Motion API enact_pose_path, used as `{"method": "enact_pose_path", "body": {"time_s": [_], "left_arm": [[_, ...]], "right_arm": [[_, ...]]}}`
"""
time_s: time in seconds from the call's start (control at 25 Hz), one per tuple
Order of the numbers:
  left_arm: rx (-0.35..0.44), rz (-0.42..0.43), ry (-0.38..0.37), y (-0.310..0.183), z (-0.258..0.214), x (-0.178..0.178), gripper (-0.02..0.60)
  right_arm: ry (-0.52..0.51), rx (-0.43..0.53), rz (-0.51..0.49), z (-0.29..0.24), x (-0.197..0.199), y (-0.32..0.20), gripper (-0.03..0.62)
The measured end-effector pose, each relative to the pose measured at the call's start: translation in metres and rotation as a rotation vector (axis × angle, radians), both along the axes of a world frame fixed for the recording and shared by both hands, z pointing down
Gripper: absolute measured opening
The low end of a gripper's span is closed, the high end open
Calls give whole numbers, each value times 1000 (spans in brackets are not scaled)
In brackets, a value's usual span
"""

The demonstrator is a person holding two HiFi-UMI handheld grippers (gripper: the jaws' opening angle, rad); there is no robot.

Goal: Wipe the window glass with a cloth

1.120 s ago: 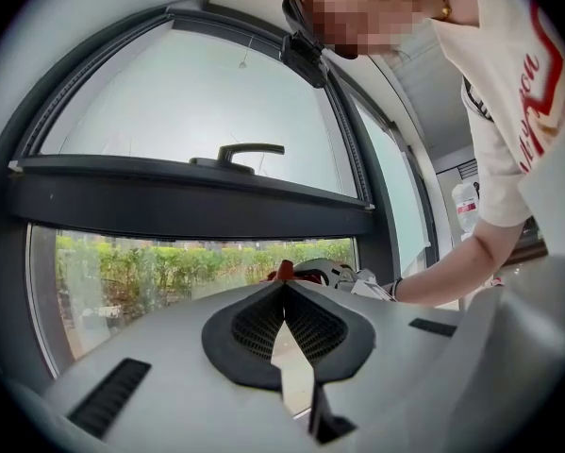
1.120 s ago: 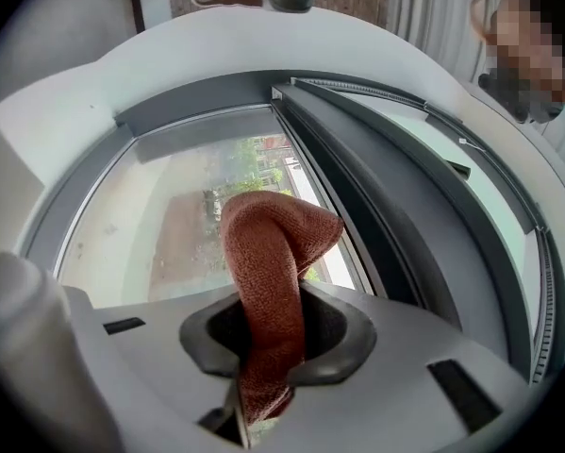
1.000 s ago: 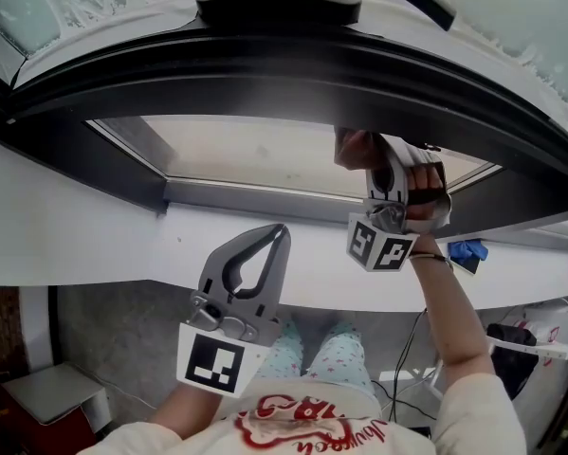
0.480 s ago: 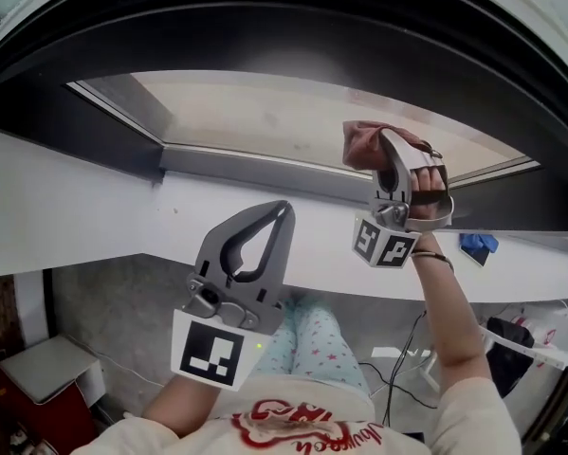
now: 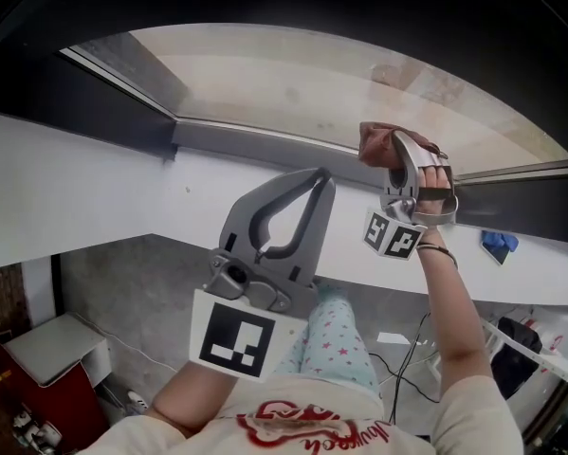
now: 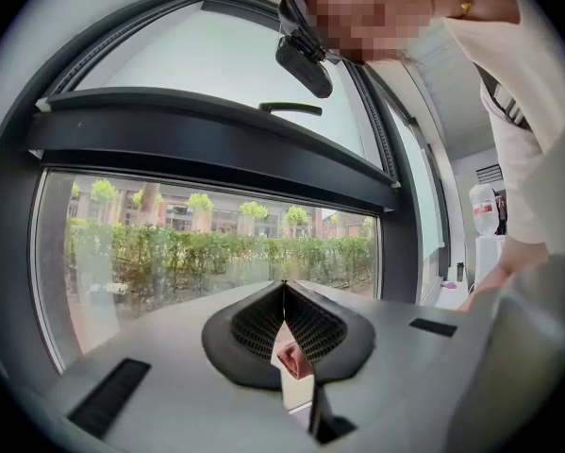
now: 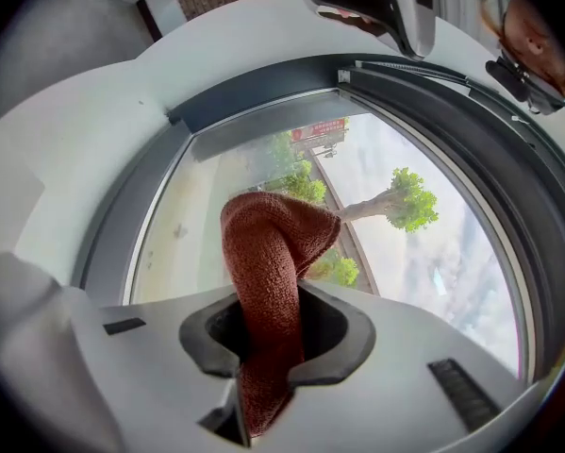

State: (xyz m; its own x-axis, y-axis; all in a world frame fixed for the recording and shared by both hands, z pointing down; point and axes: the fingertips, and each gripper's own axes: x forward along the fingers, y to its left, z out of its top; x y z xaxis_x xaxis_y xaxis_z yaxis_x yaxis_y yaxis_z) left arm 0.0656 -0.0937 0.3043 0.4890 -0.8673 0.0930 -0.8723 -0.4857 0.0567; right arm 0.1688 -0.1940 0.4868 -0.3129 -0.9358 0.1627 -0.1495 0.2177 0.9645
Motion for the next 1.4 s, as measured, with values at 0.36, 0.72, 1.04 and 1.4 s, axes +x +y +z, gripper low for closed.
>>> {"method": "enact_pose_path", "body": {"time_s": [0.36, 0.72, 1.04, 1.4], "left_arm": [[-33, -1, -10, 7, 12, -11, 21], [-61, -10, -20, 10, 29, -19, 21], [-77, -21, -18, 5, 37, -18, 21], [-81, -46, -42, 14, 39, -23, 21]], "right_arm": [[37, -114, -4, 77, -4, 2, 87], [60, -175, -12, 124, -6, 1, 87], [72, -263, 8, 162, -5, 0, 91], [90, -342, 17, 193, -6, 1, 91]]}}
